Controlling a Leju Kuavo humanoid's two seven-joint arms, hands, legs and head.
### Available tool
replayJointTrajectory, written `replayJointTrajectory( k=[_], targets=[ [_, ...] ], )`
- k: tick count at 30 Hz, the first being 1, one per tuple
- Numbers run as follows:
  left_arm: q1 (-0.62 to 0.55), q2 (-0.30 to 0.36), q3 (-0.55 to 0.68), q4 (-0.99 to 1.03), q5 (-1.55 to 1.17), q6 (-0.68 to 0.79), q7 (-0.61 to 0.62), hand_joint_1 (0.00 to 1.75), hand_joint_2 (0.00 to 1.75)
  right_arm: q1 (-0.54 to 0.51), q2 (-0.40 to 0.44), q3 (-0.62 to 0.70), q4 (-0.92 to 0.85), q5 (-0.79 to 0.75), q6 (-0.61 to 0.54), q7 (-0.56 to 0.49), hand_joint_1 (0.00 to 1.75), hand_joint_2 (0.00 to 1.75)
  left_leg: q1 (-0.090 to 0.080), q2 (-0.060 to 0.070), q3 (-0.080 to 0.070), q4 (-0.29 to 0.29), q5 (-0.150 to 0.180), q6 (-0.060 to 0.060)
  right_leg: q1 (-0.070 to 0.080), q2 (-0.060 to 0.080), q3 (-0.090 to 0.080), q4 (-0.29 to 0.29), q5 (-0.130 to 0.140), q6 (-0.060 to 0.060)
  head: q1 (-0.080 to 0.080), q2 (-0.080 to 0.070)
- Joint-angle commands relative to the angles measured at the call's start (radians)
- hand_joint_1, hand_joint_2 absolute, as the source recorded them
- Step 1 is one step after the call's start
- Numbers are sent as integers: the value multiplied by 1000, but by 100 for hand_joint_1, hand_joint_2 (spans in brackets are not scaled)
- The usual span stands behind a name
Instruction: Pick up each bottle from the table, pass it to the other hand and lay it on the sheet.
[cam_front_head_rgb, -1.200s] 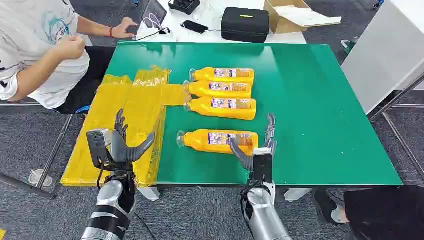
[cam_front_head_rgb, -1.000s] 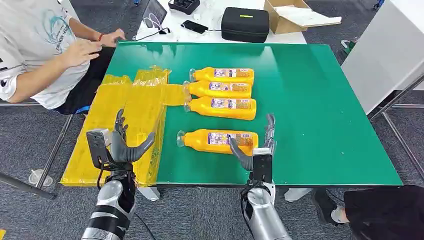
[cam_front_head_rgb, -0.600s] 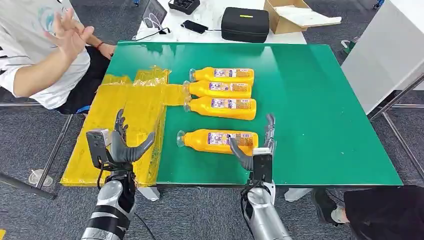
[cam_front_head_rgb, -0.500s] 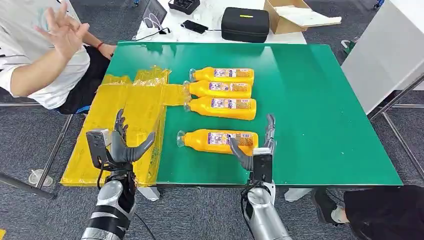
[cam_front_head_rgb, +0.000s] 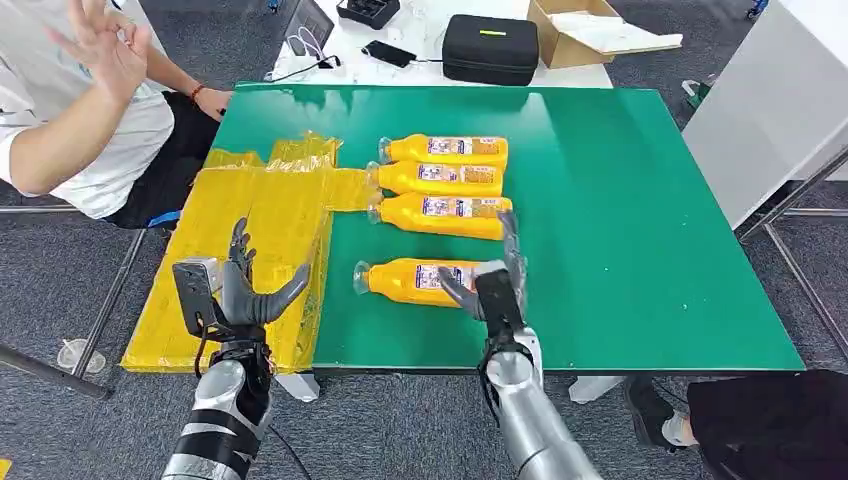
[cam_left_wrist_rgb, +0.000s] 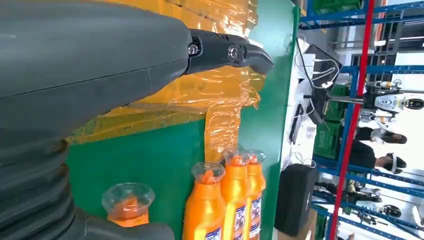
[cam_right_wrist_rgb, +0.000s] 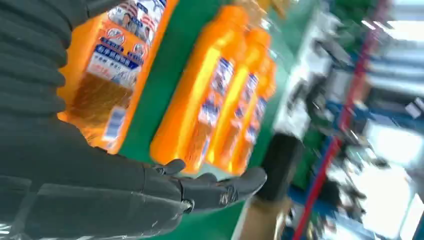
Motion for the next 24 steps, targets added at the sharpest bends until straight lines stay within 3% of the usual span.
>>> replayJointTrajectory(
  k=[1, 7, 16, 24],
  targets=[
    [-69, 36, 14, 103, -6, -10, 0, 0, 175, -249, -78, 135, 278, 124, 127, 170, 0, 175, 0, 3, 6, 0, -2, 1, 0, 2, 5, 0, -1, -1, 0, 0],
    [-74, 38, 8, 109, -15, -20, 1, 0, 175, -297, -79, 197, 358, 166, 258, 239, 0, 175, 0, 2, 6, 0, -2, 1, 0, 0, 5, 0, -2, -1, 0, 0],
    [-99, 42, 3, 116, -37, -15, -9, 0, 175, -334, -93, 272, 411, 172, 414, 214, 0, 175, 0, 0, 2, 0, -1, 1, 0, -1, 2, 0, -1, -1, 0, 0],
    [-111, 48, 11, 136, -40, -11, -13, 0, 175, -336, -140, 334, 373, 183, 464, 211, 0, 175, 0, 0, 4, 0, -2, 1, 0, -2, 4, 0, -2, -1, 0, 0]
  ],
)
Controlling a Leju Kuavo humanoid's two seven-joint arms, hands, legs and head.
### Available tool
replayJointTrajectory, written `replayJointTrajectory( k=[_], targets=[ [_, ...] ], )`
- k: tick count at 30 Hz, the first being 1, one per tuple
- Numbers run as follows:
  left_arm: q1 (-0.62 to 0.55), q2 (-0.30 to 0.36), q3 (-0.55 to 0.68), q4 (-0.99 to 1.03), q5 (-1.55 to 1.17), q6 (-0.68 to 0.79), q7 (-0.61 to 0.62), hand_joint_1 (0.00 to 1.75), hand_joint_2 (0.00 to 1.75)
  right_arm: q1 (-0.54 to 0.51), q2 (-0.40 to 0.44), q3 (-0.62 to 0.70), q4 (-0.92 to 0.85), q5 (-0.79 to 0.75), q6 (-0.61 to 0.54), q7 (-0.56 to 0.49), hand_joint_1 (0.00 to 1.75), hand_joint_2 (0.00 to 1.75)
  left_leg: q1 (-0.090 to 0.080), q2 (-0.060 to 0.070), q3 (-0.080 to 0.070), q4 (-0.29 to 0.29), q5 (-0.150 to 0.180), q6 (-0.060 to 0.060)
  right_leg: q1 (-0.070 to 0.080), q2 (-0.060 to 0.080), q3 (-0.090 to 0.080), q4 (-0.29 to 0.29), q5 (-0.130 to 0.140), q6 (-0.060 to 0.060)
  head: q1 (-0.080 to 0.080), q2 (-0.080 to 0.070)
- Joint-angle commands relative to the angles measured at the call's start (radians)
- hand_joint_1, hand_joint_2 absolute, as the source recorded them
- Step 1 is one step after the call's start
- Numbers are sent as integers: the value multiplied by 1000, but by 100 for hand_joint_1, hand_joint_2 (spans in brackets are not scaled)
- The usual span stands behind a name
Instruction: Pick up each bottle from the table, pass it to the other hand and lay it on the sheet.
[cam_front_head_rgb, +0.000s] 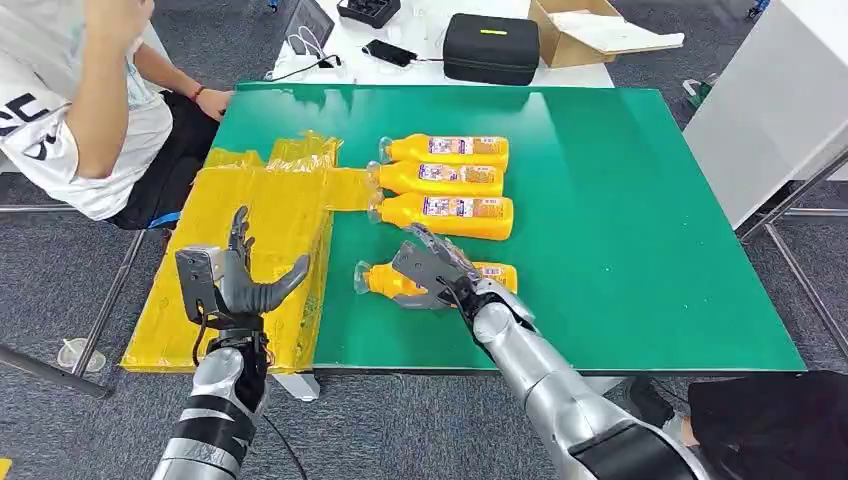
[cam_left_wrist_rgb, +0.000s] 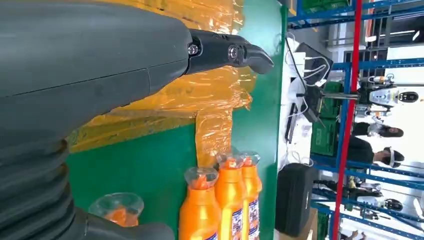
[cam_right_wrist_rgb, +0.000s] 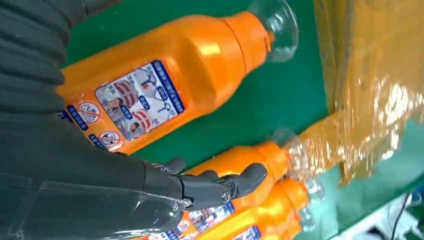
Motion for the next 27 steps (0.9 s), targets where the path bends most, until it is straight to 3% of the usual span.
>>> replayJointTrajectory(
  k=[1, 10, 23, 24, 26, 27],
  targets=[
    [-56, 32, 4, 88, -4, 3, -2, 0, 175, -65, -70, 110, 64, 8, 32, -1, 0, 175, 0, 0, 3, 0, -1, 1, 0, -1, 3, 0, -1, -1, 0, 0],
    [-55, 33, 17, 104, -6, 1, -6, 0, 175, -83, -127, 199, 59, 78, 23, 74, 0, 175, -1, 0, 3, 0, -1, 1, 0, -1, 3, 0, -1, -1, 0, 0],
    [-66, 31, 16, 121, -7, 2, -4, 0, 175, -95, -125, 249, 135, 113, 31, 121, 0, 175, 0, 0, 3, 0, -1, 1, 0, -1, 3, 0, -1, -1, 0, 0],
    [-65, 31, 16, 122, -7, 2, -4, 0, 175, -96, -125, 254, 141, 118, 29, 128, 0, 175, 0, 1, 9, 0, -3, 2, 1, -2, 9, 0, -3, -2, 0, 0],
    [-63, 32, 17, 122, -7, 2, -3, 0, 175, -98, -126, 262, 153, 128, 29, 143, 0, 175, 0, 0, 3, 0, -1, 1, 0, -1, 3, -1, -1, -1, 0, 0],
    [-63, 32, 18, 123, -7, 1, -3, 0, 175, -100, -126, 266, 159, 131, 35, 146, 0, 175, 0, 1, 9, 0, -3, 2, 1, -2, 9, -1, -3, -2, 0, 0]
  ],
)
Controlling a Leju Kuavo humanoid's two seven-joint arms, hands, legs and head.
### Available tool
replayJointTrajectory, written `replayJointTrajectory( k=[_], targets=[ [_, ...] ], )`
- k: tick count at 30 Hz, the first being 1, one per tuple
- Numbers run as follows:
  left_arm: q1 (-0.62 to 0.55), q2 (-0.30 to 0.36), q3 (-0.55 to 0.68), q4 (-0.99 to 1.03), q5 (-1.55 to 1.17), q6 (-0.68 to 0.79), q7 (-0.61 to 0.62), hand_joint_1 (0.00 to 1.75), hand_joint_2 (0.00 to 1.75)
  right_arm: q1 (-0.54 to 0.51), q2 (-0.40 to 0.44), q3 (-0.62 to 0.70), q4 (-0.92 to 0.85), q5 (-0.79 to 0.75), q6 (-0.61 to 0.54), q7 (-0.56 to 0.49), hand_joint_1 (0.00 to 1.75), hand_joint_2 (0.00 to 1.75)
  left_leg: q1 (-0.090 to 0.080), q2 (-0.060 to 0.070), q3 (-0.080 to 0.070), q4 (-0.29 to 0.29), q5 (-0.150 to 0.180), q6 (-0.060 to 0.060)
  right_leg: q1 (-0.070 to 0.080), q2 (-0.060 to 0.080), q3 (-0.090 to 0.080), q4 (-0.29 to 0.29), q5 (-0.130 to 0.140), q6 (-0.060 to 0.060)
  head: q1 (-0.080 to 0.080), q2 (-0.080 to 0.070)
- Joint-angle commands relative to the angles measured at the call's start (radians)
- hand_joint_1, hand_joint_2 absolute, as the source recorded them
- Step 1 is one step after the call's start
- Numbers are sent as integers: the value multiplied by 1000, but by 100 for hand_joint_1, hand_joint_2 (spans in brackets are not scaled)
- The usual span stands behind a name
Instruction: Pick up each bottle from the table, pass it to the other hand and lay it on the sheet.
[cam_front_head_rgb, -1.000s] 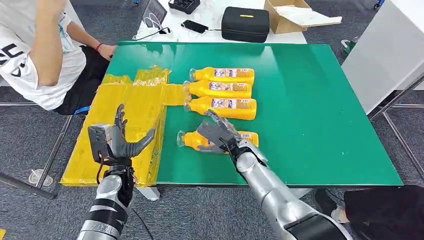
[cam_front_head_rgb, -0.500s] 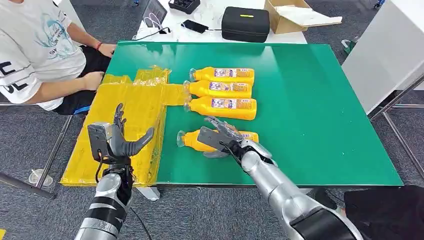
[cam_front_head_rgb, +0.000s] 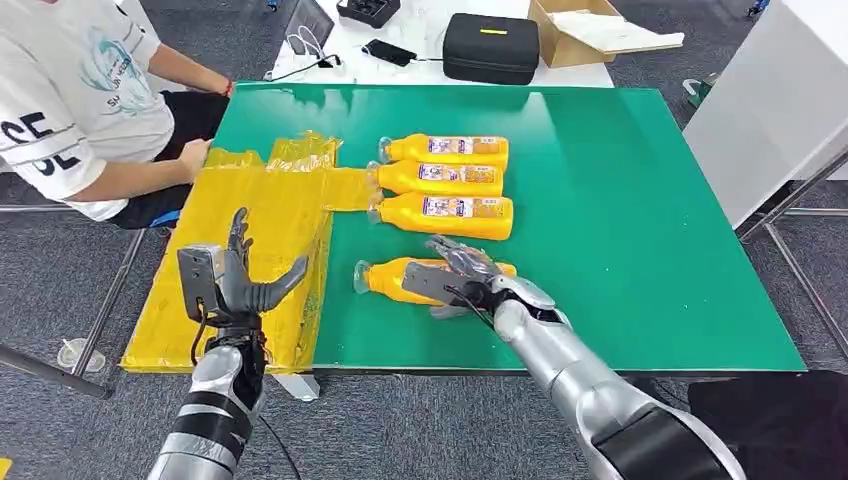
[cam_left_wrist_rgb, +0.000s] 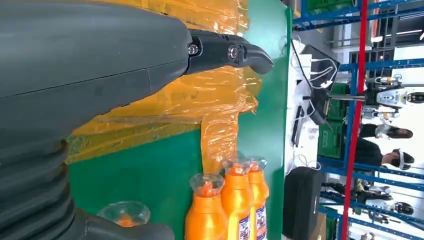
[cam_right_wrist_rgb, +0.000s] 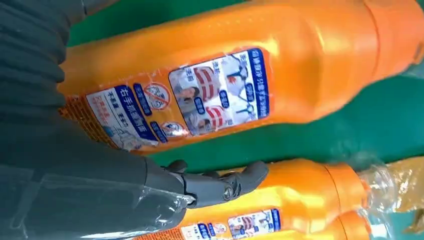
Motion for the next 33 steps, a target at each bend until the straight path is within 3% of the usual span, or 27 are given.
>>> replayJointTrajectory(
  k=[1, 16, 17, 18, 19, 28, 31, 33],
  targets=[
    [-47, 19, 11, 81, -6, -2, 7, 0, 175, -60, -15, 95, 139, 33, 18, 47, 0, 175, 0, 0, 5, -1, -1, 1, 0, -2, 5, -1, -1, -1, 0, 0],
    [-58, 16, 13, 107, -6, 3, 9, 0, 175, -76, -12, 140, 183, 63, 74, 82, 0, 175, 0, -1, 6, -1, -1, 1, 1, -2, 7, -1, -1, -1, 0, 0],
    [-58, 16, 13, 107, -6, 2, 9, 0, 175, -74, -12, 141, 183, 64, 75, 84, 63, 175, 0, -1, 8, -1, -1, 1, 1, -3, 9, -1, -2, -1, 0, 0],
    [-57, 15, 13, 107, -6, 3, 9, 0, 175, -74, -14, 142, 183, 65, 76, 84, 168, 175, 0, -1, 4, -1, 0, 1, 0, -2, 4, -1, -1, -1, 0, 0],
    [-57, 15, 13, 107, -6, 3, 9, 0, 175, -72, -15, 143, 181, 65, 75, 83, 175, 175, 0, -1, 6, -1, -1, 1, 1, -2, 6, -1, -1, -1, 0, 0],
    [-44, 18, 16, 93, -4, 4, 7, 0, 175, -30, -28, 76, 96, 3, -4, 32, 175, 175, 0, -1, 8, -1, -1, 1, 1, -3, 8, -1, -1, -1, 0, 0],
    [-31, 17, 17, 73, -3, 6, 4, 0, 175, 16, -23, 0, 19, -54, -95, -8, 175, 175, 0, -1, 8, -1, -1, 1, 1, -2, 8, -2, -1, -1, 0, 0],
    [-12, 15, 21, 45, 2, 4, 2, 0, 175, 110, 3, -130, -136, -130, -268, -111, 175, 175, 0, 0, 6, -1, -1, 1, 1, -1, 6, -2, -1, -1, 0, 0]
  ],
)
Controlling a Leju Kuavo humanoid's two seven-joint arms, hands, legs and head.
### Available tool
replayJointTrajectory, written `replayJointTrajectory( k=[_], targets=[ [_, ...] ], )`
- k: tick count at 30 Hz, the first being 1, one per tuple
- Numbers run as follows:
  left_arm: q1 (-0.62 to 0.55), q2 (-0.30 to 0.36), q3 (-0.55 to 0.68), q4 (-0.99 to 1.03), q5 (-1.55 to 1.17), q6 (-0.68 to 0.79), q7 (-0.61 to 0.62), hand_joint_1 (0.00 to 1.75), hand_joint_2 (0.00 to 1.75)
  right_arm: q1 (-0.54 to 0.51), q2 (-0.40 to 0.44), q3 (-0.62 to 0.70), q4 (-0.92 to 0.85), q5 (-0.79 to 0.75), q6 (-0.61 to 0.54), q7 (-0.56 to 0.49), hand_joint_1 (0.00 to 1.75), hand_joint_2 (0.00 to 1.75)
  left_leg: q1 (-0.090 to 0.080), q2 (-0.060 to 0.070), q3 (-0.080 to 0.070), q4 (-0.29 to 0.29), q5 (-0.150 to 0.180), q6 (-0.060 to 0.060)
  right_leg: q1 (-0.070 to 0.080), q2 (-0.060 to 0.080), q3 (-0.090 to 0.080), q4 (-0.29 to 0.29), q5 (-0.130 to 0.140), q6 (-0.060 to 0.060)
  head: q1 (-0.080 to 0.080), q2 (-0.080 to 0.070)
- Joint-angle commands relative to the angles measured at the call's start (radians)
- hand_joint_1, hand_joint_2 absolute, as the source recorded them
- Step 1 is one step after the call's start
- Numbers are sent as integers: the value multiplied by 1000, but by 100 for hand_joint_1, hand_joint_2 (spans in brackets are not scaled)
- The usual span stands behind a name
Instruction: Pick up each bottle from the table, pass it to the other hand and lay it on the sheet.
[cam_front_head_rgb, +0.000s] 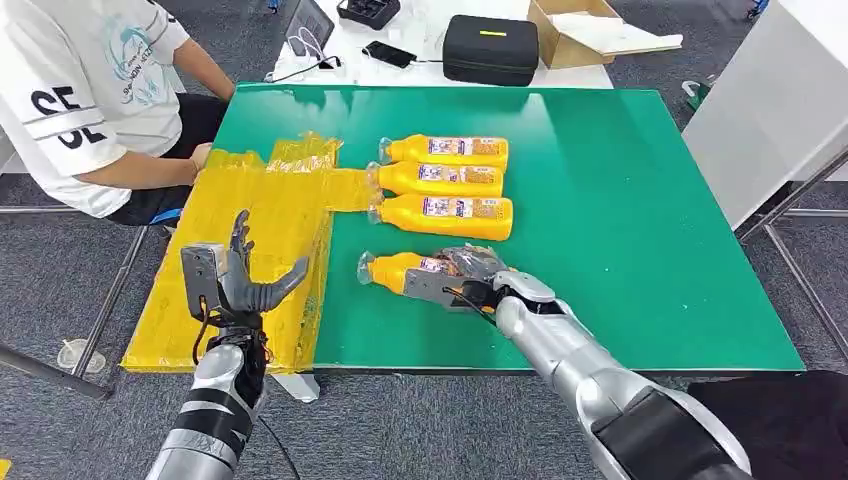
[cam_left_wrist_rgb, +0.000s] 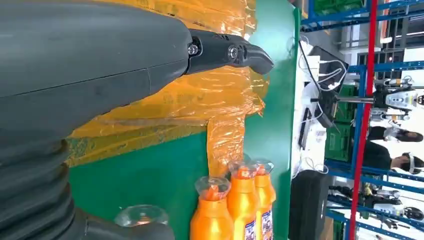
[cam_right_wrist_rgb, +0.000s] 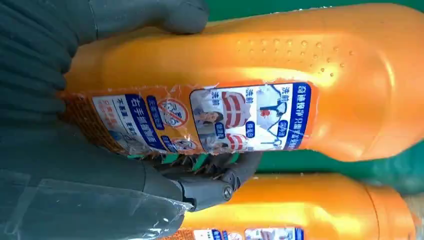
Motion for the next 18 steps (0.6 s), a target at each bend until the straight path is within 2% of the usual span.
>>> replayJointTrajectory(
  k=[1, 3, 4, 5, 6, 7, 9, 12, 13, 16, 17, 18],
  targets=[
    [6, 15, 8, 0, 4, -5, 0, 0, 175, 169, 15, -227, -238, -130, -241, -139, 175, 175, 0, 0, 5, -1, -2, 1, 1, -2, 6, -2, -2, -1, 0, 0],
    [9, 15, 8, -4, 5, -6, 0, 0, 175, 178, 15, -228, -258, -126, -243, -136, 175, 175, 0, 1, 2, -1, -1, 0, 1, 0, 2, -1, -1, -1, 0, 0],
    [9, 15, 8, -4, 5, -6, 0, 0, 175, 178, 15, -228, -258, -126, -243, -136, 175, 175, 0, 2, 8, -1, -4, 1, 1, 0, 8, -1, -4, -3, 0, 0],
    [19, 9, 11, -20, 31, -32, 2, 0, 175, 250, 55, -336, -384, -180, -419, -270, 175, 175, 0, 0, 2, 0, -2, 1, 0, -1, 2, 0, -2, -1, 0, 0],
    [28, 5, 8, -35, 53, -48, 6, 0, 175, 287, 84, -394, -454, -180, -536, -348, 175, 175, 0, 0, 0, 0, -1, 0, 1, 0, 0, 0, -1, -1, 0, 0],
    [34, 2, 0, -49, 62, -54, 10, 0, 175, 312, 92, -405, -508, -178, -562, -369, 175, 175, 0, 1, 3, 0, -3, 1, 1, 0, 3, 0, -3, -2, 0, 0],
    [37, 1, -3, -55, 65, -55, 13, 0, 175, 321, 90, -402, -531, -168, -560, -353, 175, 175, 0, 0, -2, 0, -1, 1, 0, -1, -2, 0, -1, -1, 0, 0],
    [37, 1, -3, -55, 65, -55, 13, 0, 175, 321, 90, -402, -531, -168, -560, -353, 175, 175, 0, 1, 5, 1, -6, 2, 1, -1, 5, 1, -6, -2, 0, 0],
    [36, 4, -5, -56, 67, -54, 15, 0, 175, 319, 89, -405, -527, -170, -554, -353, 175, 175, 0, -1, -1, 0, -2, 1, 1, -2, 0, 0, -2, -1, 0, 0],
    [36, 4, -5, -56, 67, -54, 15, 0, 175, 319, 89, -405, -527, -170, -554, -353, 175, 175, 0, 0, -1, 0, -2, 1, 0, -1, 0, 0, -2, -1, 0, 0],
    [28, 0, -7, -54, 107, -96, 24, 0, 175, 342, 133, -489, -571, -280, -623, -472, 175, 175, 0, 0, 1, 0, -3, 1, 0, -1, 1, 1, -3, -2, 0, 0],
    [23, -2, -21, -61, 121, -106, 31, 0, 175, 355, 143, -516, -597, -303, -664, -525, 175, 175, -1, 0, -1, 0, -2, 1, 0, -1, 0, 1, -2, -1, 0, 0]
  ],
)
